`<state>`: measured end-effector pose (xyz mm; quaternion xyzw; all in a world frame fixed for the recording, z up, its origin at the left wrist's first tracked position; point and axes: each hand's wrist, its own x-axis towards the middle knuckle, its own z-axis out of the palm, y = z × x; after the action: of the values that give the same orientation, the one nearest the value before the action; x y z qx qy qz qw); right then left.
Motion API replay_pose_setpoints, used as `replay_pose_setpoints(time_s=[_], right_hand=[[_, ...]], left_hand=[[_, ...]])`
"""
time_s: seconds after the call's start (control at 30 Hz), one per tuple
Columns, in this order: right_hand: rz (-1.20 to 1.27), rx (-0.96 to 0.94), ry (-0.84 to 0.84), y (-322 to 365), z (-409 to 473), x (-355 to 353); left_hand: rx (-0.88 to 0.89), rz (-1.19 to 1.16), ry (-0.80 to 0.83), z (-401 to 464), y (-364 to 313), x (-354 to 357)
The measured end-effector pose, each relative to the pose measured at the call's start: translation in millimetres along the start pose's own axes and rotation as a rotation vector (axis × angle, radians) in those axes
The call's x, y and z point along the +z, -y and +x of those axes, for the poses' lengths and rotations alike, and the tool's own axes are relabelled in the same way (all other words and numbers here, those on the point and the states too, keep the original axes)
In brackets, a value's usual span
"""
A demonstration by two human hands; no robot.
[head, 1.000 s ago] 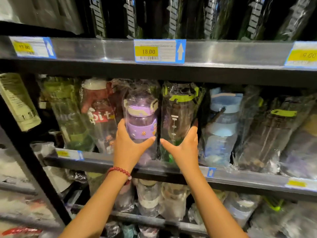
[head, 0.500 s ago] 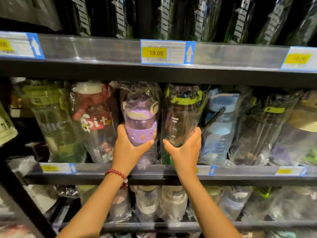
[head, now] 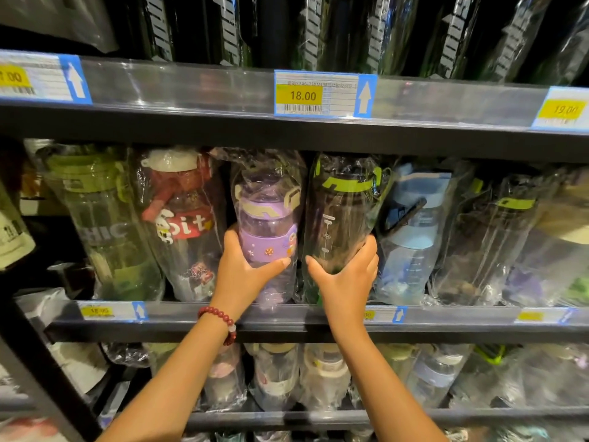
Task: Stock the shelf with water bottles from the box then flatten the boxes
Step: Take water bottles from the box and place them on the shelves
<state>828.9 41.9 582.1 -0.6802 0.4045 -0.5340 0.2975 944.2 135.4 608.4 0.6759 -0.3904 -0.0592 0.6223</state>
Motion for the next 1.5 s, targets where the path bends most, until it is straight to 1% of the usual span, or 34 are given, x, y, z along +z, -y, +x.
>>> replay_pose_setpoints(time_s=[0.27,0.4,0.5,0.57,0.63,0.73,0.8,0.87,1.0,1.07,1.13,1.2,1.23,1.27,1.3,1.33,1.4,1.43,1.5], right_hand=[[0.005,0.012,0.019,0.3,-2.8,0.0],[0.027,0.003,0.079,-0.3,-1.4,-5.3],[0.009,-0.050,0.092,-2.8,-5.2,-13.9],[0.005,-0.095,0.065,-5.1,-12.4,-20.4],[0.022,-0.139,-0.005,-5.7,-23.3,-25.5],[0.067,-0.247,-0.099,-2.1,-39.3,-27.6],[0.087,-0.290,-0.091,1.4,-44.3,-26.1],[0.106,-0.292,-0.063,4.4,-45.0,-23.3],[0.124,-0.317,-0.059,11.2,-43.5,-19.8],[0.128,-0.353,-0.077,15.3,-44.4,-18.2],[0.139,-0.407,-0.107,22.2,-46.4,-15.6],[0.142,-0.480,-0.118,30.2,-48.1,-10.6],[0.152,-0.511,-0.102,34.8,-49.9,-6.3],[0.167,-0.538,-0.076,39.1,-51.4,-2.3],[0.185,-0.565,-0.047,43.4,-53.7,2.5],[0.202,-0.591,-0.014,47.4,-56.9,8.3],[0.233,-0.609,0.073,55.1,-65.4,20.1],[0.252,-0.591,0.131,59.4,-70.0,26.2],[0.294,-0.511,0.270,70.7,-78.3,39.6]], left_hand=[[-0.040,-0.001,0.046,2.0,-2.0,-6.6],[-0.057,0.003,0.061,0.4,-5.3,-8.5],[-0.021,0.033,0.057,-3.2,-5.5,-8.8],[0.025,0.086,0.047,-5.8,-3.1,-7.0],[0.052,0.109,0.023,-7.1,0.8,-3.9],[0.050,0.176,-0.069,-8.7,2.6,2.0],[0.038,0.227,-0.141,-10.5,1.0,7.4],[0.025,0.262,-0.199,-12.5,-0.1,13.3],[0.017,0.298,-0.248,-15.7,0.8,18.5],[0.009,0.289,-0.196,-15.7,1.6,14.8],[-0.018,0.285,-0.060,-16.9,1.0,5.7],[-0.009,0.296,0.083,-21.2,-2.6,-7.5],[0.010,0.293,0.123,-25.7,-6.3,-16.2],[0.039,0.266,0.128,-31.2,-10.8,-24.0],[0.060,0.218,0.088,-37.0,-14.3,-32.6],[0.088,0.146,-0.007,-42.1,-16.5,-41.7],[0.171,0.053,-0.287,-47.2,-14.9,-60.9],[0.208,0.050,-0.418,-46.8,-11.3,-70.5],[0.224,0.094,-0.616,-41.6,-1.6,-88.8]])
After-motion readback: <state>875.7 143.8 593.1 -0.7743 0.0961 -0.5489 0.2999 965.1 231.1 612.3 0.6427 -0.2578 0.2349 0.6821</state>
